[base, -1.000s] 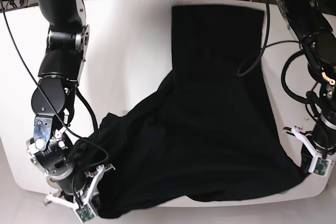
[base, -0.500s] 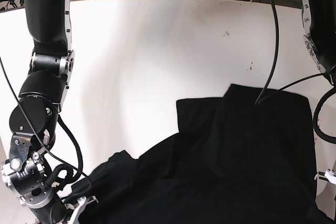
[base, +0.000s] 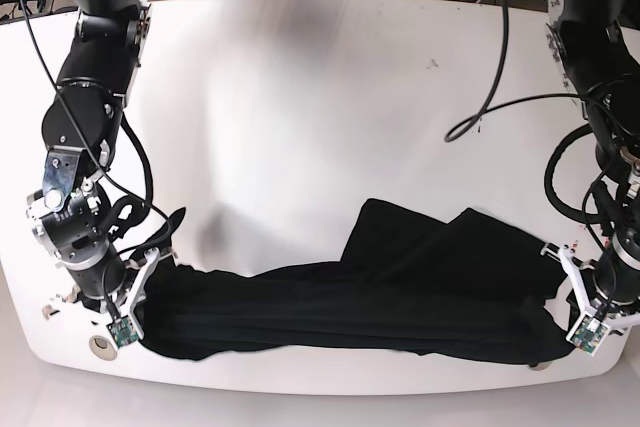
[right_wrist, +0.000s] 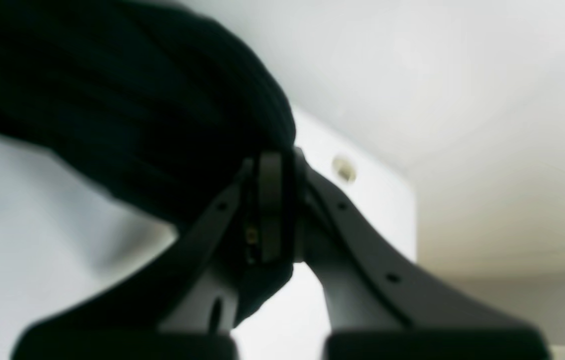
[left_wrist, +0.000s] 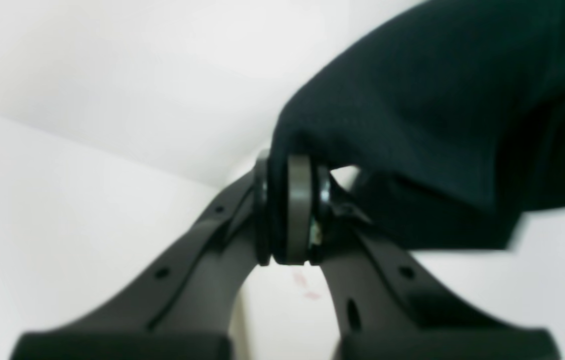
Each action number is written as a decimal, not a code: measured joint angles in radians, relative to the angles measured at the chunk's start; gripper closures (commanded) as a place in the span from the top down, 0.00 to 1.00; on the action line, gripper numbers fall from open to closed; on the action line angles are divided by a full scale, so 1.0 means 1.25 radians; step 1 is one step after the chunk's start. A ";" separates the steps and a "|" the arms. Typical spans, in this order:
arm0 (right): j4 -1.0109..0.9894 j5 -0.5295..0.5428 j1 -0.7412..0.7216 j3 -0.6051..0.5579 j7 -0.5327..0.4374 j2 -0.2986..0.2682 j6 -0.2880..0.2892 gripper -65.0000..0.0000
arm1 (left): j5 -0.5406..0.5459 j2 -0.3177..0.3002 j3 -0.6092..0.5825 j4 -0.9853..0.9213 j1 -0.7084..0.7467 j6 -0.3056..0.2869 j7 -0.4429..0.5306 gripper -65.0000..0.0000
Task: Fold the T-shirt properly
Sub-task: 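Lift the shirt with both grippers and drag it across the table, then lay the shirt flat and pull both grippers apart to spread it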
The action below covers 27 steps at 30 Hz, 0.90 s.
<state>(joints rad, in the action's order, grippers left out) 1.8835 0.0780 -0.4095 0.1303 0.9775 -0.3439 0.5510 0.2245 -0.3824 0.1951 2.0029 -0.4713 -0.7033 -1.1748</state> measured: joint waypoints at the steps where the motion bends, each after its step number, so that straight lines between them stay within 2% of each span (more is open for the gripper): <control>1: 0.001 0.002 0.016 0.003 -0.003 0.000 0.000 0.00 | 0.005 0.010 0.007 0.000 0.021 -0.002 0.001 0.00; 6: 0.012 0.020 0.133 0.062 -0.007 0.027 0.005 0.00 | -0.012 0.069 0.065 -0.004 0.199 0.001 -0.012 0.00; 11: 0.015 0.020 0.215 0.125 -0.004 0.059 0.005 0.00 | -0.001 0.102 0.074 -0.004 0.319 0.000 -0.002 0.00; 19: 0.016 0.013 0.336 0.131 -0.006 0.083 0.002 0.00 | -0.011 0.143 0.078 -0.004 0.496 0.002 -0.005 0.00; 27: 0.016 0.010 0.431 0.131 -0.011 0.087 -0.001 0.00 | -0.005 0.148 0.078 -0.004 0.594 0.002 0.000 0.00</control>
<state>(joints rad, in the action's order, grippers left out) 1.9038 0.0906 0.1287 0.2943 0.9642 -0.2356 0.5503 0.2176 -0.1974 0.2928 1.9980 0.2710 -0.7002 -1.1748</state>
